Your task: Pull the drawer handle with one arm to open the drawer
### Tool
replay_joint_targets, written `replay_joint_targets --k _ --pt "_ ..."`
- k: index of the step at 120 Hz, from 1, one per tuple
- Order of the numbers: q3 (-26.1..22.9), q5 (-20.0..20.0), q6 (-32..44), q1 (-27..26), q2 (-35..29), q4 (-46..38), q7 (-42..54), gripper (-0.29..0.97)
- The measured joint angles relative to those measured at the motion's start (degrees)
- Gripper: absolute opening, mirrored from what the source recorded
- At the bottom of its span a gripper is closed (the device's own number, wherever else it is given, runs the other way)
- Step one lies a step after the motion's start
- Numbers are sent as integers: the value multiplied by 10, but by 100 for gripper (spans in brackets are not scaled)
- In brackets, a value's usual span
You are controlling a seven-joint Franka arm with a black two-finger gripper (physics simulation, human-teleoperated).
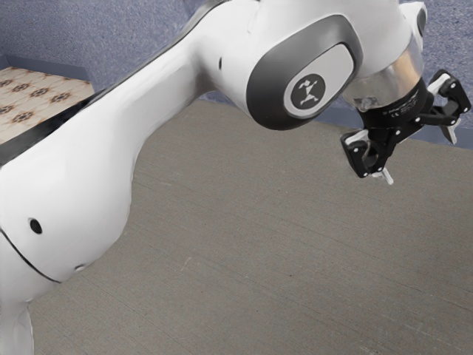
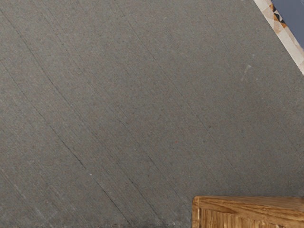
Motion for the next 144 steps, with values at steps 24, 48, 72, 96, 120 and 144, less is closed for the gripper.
replay_joint_targets --k 24,48,72,96,120,144 --pt "56 -3 77 -93 18 0 0 68" --pt "61 -21 151 -132 39 -1 -2 68" --pt "63 -30 203 -172 52 1 -7 68" --pt "64 -32 233 -194 58 0 -13 68" --pt "62 -33 244 -210 68 1 -22 68" --pt "59 -37 249 -200 85 16 -28 68"
